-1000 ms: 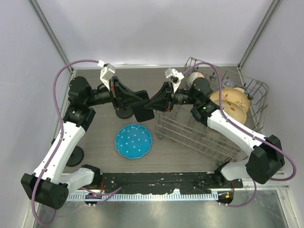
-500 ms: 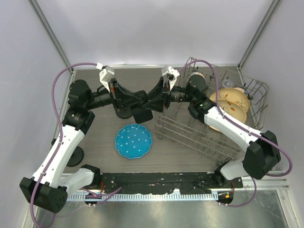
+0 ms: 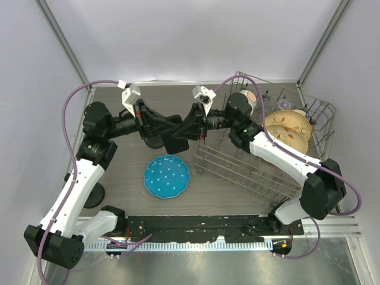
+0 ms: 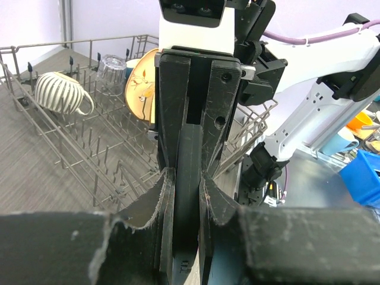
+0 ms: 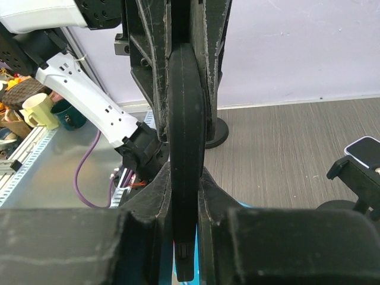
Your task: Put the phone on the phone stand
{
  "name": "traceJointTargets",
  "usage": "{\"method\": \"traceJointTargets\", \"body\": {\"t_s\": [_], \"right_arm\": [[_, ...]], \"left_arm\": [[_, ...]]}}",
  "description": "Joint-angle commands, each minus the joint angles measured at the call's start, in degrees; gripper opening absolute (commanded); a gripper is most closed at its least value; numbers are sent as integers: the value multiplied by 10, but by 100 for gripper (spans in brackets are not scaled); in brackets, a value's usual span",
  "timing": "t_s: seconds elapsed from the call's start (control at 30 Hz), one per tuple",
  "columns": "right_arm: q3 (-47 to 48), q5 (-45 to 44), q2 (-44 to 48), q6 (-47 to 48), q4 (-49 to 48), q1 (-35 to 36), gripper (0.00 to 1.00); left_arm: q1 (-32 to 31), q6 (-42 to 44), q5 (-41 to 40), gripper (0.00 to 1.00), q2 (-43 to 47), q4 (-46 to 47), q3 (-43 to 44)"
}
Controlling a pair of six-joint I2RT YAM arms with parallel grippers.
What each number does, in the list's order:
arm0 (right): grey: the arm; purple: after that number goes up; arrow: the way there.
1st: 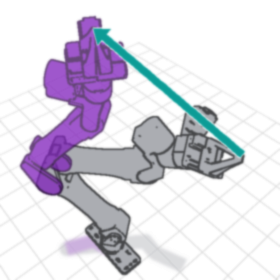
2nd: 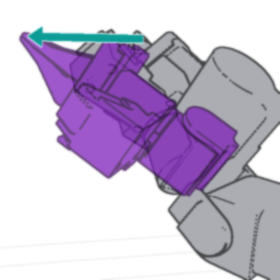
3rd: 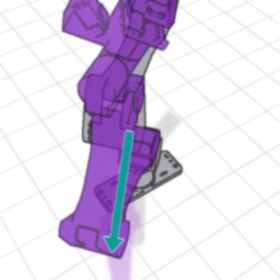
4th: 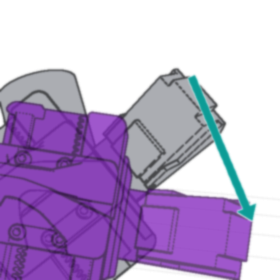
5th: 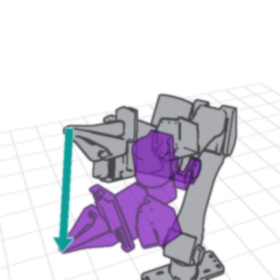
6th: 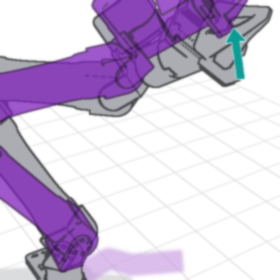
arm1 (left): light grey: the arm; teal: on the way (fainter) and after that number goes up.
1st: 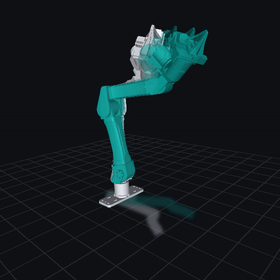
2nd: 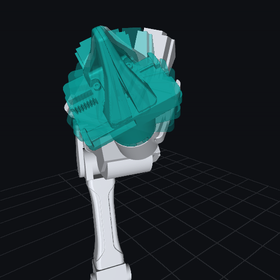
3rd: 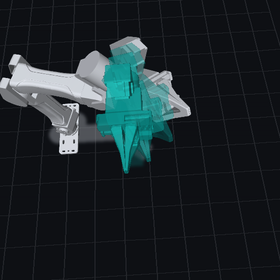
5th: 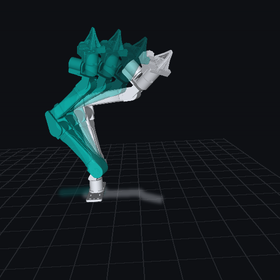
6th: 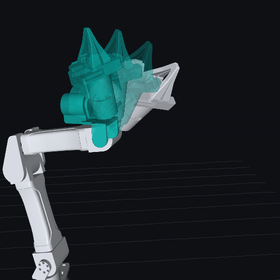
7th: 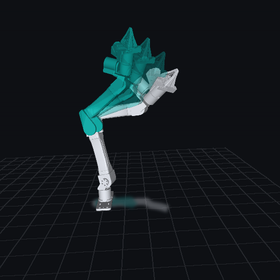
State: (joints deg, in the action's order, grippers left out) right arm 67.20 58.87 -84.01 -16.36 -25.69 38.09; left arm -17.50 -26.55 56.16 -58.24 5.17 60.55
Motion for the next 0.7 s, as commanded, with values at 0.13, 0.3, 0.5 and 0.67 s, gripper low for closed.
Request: {"method": "traceJointTargets", "body": {"t_s": [0.13,0.3,0.5,0.67], "right_arm": [[11,-25,32,63,29,1,1],[5,-21,55,83,57,-6,1],[-4,-31,73,81,57,-13,0],[-3,-26,70,72,50,-13,1]], "left_arm": [[-3,30,25,53,-8,-38,44],[-3,68,33,58,-2,-74,49],[-3,91,26,49,-13,-115,61],[-3,69,42,37,-24,-94,59]]}}
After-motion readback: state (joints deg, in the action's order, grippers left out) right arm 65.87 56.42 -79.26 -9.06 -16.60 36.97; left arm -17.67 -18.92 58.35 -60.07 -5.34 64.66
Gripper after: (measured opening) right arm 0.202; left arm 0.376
